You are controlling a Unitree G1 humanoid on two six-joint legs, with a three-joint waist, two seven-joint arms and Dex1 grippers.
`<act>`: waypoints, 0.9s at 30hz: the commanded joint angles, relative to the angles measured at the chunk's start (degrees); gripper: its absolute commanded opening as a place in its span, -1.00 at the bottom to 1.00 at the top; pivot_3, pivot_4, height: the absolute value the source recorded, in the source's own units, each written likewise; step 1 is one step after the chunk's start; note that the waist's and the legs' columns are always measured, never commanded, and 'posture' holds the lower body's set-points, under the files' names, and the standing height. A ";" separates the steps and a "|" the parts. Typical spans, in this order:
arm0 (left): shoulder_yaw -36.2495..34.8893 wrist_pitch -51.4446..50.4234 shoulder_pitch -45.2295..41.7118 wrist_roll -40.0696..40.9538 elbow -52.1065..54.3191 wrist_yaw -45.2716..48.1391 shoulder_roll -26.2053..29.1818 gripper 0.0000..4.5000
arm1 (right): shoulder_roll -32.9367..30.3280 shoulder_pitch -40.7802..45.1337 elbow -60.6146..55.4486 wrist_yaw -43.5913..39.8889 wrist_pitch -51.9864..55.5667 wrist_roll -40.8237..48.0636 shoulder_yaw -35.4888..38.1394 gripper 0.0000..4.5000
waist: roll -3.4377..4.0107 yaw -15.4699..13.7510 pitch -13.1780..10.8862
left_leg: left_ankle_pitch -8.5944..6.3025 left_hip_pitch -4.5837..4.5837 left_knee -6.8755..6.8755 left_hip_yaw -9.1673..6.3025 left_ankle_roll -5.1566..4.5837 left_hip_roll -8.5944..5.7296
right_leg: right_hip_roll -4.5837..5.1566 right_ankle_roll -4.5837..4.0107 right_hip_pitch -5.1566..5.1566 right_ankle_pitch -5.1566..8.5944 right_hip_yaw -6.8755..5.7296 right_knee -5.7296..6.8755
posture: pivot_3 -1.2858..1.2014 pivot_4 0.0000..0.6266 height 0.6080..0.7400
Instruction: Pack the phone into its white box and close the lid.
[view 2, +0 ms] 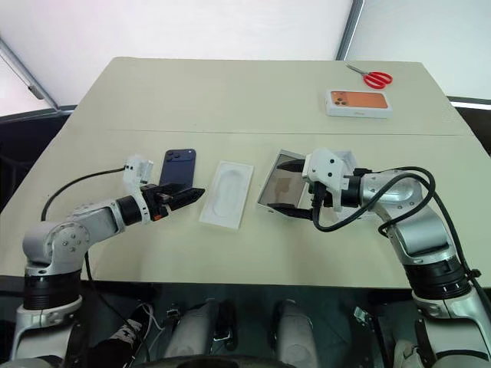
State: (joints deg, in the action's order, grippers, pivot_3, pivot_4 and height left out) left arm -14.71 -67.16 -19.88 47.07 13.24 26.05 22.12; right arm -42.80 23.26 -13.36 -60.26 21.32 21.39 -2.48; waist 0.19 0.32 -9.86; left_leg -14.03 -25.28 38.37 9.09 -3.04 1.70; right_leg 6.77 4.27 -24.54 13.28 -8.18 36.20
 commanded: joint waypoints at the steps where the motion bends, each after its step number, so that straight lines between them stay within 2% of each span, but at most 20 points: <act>1: -4.67 -4.72 -2.02 7.04 0.36 -3.06 -2.63 1.00 | 1.29 1.17 -2.21 1.24 1.50 2.78 2.12 0.99 | -0.05 0.07 0.01 | 0.00 0.00 0.02 -0.02 0.00 0.01 | 0.01 0.00 0.01 0.00 0.00 0.01 | 0.03 -0.52 0.96; 7: -4.44 -8.91 -0.25 9.58 0.54 -5.27 -3.10 1.00 | 2.87 1.58 -1.58 2.04 0.00 0.68 -0.37 0.99 | -0.05 0.30 0.01 | 0.01 0.04 0.01 -0.02 0.01 0.02 | -0.03 0.00 0.02 0.00 0.00 0.04 | 0.03 -0.52 0.96; 18: 0.49 -6.08 1.15 5.91 -3.01 -5.56 -3.90 1.00 | 4.09 1.66 0.98 2.63 -3.54 -2.52 -1.49 0.99 | -0.06 -0.01 0.02 | 0.00 0.05 0.02 -0.02 0.01 -0.05 | -0.01 0.00 0.05 0.00 -0.01 0.03 | 0.03 -0.52 0.96; 27: -0.15 -5.35 1.87 7.49 -5.24 -5.33 -6.16 1.00 | 5.11 2.02 1.32 3.46 -4.44 -3.37 -1.70 0.99 | -0.08 -0.63 0.08 | -0.01 0.15 0.02 -0.02 0.01 -0.05 | 0.02 -0.01 0.14 0.00 0.00 0.02 | 0.03 -0.52 0.96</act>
State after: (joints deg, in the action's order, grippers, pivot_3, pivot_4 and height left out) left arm -15.42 -71.51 -18.75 54.14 8.97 20.90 16.47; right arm -38.08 24.78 -11.14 -57.23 18.13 18.19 -4.20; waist 0.11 -0.31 -9.77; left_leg -14.04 -25.13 38.39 9.07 -3.02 1.65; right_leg 6.80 4.26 -24.40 13.28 -8.17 36.21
